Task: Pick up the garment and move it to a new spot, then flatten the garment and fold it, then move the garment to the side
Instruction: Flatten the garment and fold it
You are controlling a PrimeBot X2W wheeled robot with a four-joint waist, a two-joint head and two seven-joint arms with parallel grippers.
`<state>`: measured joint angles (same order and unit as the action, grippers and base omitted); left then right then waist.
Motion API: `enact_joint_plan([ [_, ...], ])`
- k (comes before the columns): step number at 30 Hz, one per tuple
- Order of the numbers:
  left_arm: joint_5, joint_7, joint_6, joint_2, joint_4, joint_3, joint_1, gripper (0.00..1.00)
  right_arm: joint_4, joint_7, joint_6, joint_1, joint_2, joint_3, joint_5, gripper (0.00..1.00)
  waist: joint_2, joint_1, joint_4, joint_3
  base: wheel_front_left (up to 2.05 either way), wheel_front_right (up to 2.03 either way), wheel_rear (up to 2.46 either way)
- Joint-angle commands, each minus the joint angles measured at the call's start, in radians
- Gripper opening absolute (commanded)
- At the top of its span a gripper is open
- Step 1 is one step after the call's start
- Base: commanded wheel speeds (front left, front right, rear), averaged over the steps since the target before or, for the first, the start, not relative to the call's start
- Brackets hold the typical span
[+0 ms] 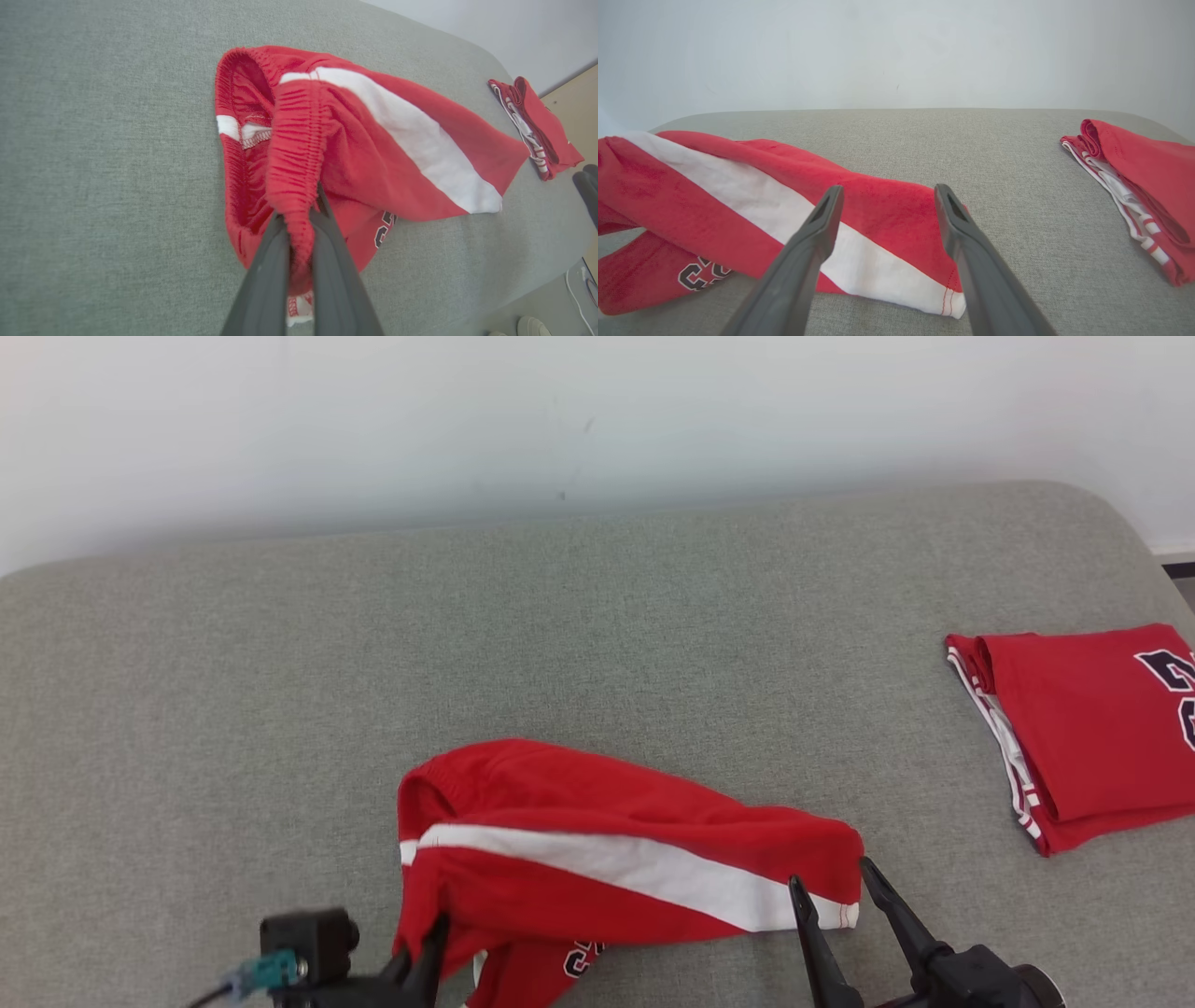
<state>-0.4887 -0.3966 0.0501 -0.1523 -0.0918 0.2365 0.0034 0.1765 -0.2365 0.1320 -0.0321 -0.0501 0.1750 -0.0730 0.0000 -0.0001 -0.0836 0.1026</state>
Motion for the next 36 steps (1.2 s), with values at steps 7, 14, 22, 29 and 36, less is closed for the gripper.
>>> enact_joint_plan([
  [7, -0.01, 0.056, 0.009, -0.006, 0.026, -0.007, 0.129, 0.0, 0.009, 0.001, -0.003, -0.005, 0.0, 0.008, -0.009, 1.0, 0.0, 0.0001, -0.012, -0.029, 0.0, 0.0, 0.0],
  [14, -0.009, 0.128, 0.014, -0.005, 0.095, -0.021, 0.191, 1.0, 0.019, 0.0, -0.003, -0.014, 0.0, 0.007, -0.018, 1.0, 0.0, 0.0001, -0.007, -0.067, 0.0, 0.0, 0.0],
  [22, -0.023, 0.222, 0.024, -0.012, 0.164, -0.068, 0.235, 1.0, 0.027, 0.004, -0.003, -0.025, -0.001, 0.001, -0.015, 1.0, 0.0, 0.0001, 0.002, -0.107, 0.0, 0.0, 0.0],
  [29, -0.029, 0.385, -0.014, -0.016, 0.182, -0.109, 0.243, 1.0, 0.031, 0.014, -0.003, -0.03, 0.0, -0.018, -0.009, 1.0, 0.0, 0.0001, 0.004, -0.136, 0.0, 0.0, 0.0],
  [36, -0.034, 0.499, -0.039, -0.014, 0.242, -0.136, 0.241, 1.0, 0.039, 0.024, -0.003, -0.036, 0.0, -0.039, -0.006, 1.0, 0.0, 0.0001, 0.0, -0.161, 0.0, 0.0, 0.0],
])
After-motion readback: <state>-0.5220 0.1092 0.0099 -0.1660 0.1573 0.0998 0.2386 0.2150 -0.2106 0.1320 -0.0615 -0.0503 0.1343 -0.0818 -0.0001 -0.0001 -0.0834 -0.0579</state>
